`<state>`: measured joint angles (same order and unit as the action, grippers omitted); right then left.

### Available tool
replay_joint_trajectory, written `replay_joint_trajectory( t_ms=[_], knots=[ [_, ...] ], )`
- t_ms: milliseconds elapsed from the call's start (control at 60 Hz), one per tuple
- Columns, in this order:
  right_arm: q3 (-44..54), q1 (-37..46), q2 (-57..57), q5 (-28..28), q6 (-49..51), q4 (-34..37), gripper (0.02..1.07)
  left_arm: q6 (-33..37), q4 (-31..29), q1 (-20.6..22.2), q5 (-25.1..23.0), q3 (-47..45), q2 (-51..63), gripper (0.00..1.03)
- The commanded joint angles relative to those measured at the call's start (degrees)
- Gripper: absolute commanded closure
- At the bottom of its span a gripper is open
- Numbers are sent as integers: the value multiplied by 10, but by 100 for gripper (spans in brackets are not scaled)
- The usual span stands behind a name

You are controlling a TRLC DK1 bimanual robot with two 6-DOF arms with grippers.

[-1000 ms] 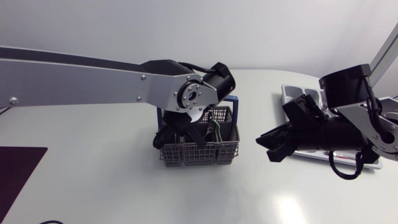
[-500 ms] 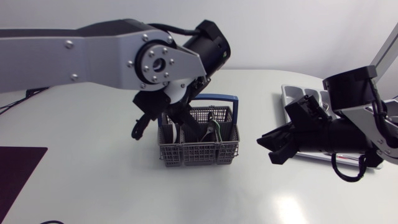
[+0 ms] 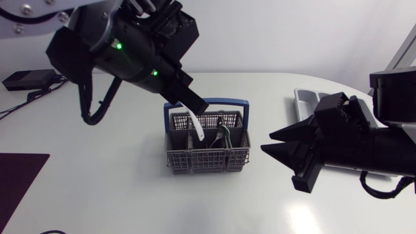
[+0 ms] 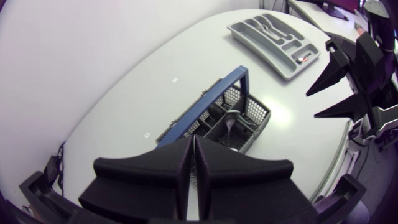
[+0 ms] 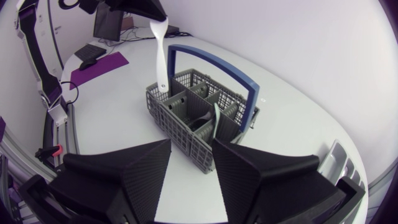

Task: Sort the cutlery from the basket into the organizer compartments.

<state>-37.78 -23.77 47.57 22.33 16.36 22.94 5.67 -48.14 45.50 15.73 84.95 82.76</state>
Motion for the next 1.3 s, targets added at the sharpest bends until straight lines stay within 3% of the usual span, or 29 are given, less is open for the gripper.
replay_joint_trajectory(
  t_ms=[0,100,250,550,733,933,1283],
  knots=[
    [-16,-29,-3,3,5,7,48,-18,-6,-11,-47,11,-5,100],
    [-26,-59,8,3,2,-3,47,-22,-3,-26,-119,1,5,100],
    [-45,-88,36,2,-5,-19,47,-27,0,-32,-177,-1,20,100],
    [-70,-144,90,-51,-28,-58,47,-44,1,-35,-235,-1,53,100],
    [-84,-159,125,-69,-34,-76,48,-50,3,-35,-250,6,66,100],
    [-97,-168,161,-103,-41,-92,63,-55,3,-37,-261,13,68,100],
    [-100,-178,188,-111,-42,-98,71,-56,4,-38,-272,17,67,100]
  ],
)
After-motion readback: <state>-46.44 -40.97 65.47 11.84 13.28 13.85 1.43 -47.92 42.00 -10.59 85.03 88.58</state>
